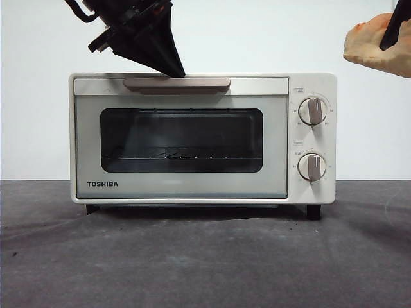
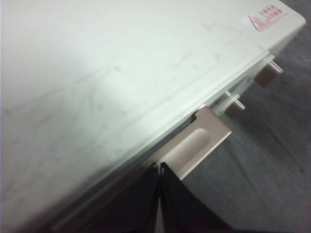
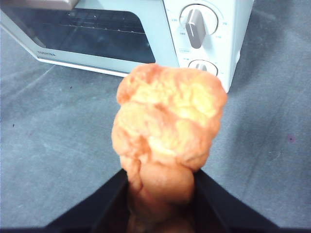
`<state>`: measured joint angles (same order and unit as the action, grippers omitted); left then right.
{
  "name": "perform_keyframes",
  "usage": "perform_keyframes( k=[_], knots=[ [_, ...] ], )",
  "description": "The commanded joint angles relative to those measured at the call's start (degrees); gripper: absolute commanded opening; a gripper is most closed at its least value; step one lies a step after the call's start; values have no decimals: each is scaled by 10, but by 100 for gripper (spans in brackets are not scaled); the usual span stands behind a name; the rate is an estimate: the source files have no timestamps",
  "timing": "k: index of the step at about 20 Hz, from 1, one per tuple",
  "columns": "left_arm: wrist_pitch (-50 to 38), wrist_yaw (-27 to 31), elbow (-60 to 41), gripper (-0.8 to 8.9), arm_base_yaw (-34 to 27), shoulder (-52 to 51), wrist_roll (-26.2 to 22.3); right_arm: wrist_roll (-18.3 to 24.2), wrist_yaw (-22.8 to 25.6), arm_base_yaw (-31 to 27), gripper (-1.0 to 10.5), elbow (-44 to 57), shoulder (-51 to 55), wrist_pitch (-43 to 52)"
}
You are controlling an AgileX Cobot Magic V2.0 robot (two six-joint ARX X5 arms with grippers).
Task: The left arm flap open the oven, the right arm pick bread and place it into oven, the left arm flap close the oven
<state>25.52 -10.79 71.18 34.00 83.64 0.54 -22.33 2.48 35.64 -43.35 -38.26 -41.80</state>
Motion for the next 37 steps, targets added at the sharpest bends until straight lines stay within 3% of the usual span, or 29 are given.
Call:
perform_keyframes(
  k=[1, 12, 21, 30, 37],
  knots=[
    [53, 3, -5, 17, 20, 23, -8, 8, 1, 5, 149, -10, -1, 5],
    [219, 3, -5, 17, 92, 23, 2, 9, 1, 5, 149, -10, -1, 17],
    [232, 3, -5, 17, 107, 21, 10, 9, -2, 5, 149, -10, -2, 19],
    [178, 7, -8, 17, 44, -87, 28, 9, -15, 5, 149, -10, -2, 19],
    [152, 8, -115, 17, -40, -283, 36, 9, -27, 5, 149, -10, -15, 26]
  ],
)
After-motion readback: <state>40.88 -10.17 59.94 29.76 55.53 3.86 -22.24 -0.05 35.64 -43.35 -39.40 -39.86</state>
